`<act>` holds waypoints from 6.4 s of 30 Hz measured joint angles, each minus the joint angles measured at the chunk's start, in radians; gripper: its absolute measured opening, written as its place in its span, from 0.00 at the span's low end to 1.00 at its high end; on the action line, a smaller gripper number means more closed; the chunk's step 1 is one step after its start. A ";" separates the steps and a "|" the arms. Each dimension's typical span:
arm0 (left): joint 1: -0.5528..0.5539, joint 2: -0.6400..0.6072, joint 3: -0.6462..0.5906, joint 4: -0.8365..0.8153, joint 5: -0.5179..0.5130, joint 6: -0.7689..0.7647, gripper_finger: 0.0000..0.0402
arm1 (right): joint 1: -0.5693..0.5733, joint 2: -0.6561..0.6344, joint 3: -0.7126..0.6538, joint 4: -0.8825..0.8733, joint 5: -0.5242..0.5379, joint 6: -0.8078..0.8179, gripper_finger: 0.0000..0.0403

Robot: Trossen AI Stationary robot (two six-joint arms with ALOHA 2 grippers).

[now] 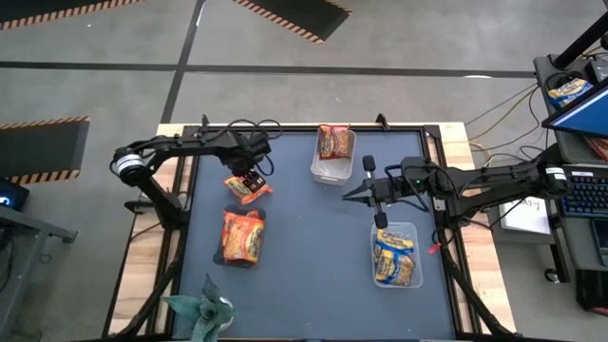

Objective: Sort Maruchan noodles
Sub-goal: Put the orange noodle pack into the black bin

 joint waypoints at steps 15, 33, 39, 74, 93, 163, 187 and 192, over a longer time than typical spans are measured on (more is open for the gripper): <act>-0.016 -0.020 -0.005 0.070 -0.004 0.004 0.04 | 0.000 -0.001 0.000 0.000 0.000 0.000 0.02; -0.182 -0.048 0.158 0.095 0.153 0.340 0.00 | 0.000 -0.002 0.000 -0.004 0.000 -0.005 0.02; -0.207 -0.048 0.169 -0.084 0.014 0.354 0.00 | 0.000 -0.002 0.000 -0.004 0.000 -0.005 0.02; -0.255 0.007 0.173 0.080 0.216 0.397 0.12 | 0.000 -0.002 0.000 -0.011 0.001 -0.003 0.02; -0.165 0.007 0.101 0.173 0.193 0.489 0.75 | 0.000 -0.002 0.000 -0.026 0.001 -0.006 0.02; -0.175 -0.042 -0.067 0.461 0.220 0.349 0.01 | 0.000 -0.002 0.000 -0.027 0.001 0.000 0.02; -0.455 -0.369 -0.017 0.486 0.371 0.261 0.01 | 0.000 -0.002 0.000 -0.027 0.001 0.000 0.02; -0.557 -0.417 0.086 0.246 0.314 0.174 0.01 | 0.000 -0.002 0.000 -0.027 0.001 0.000 0.02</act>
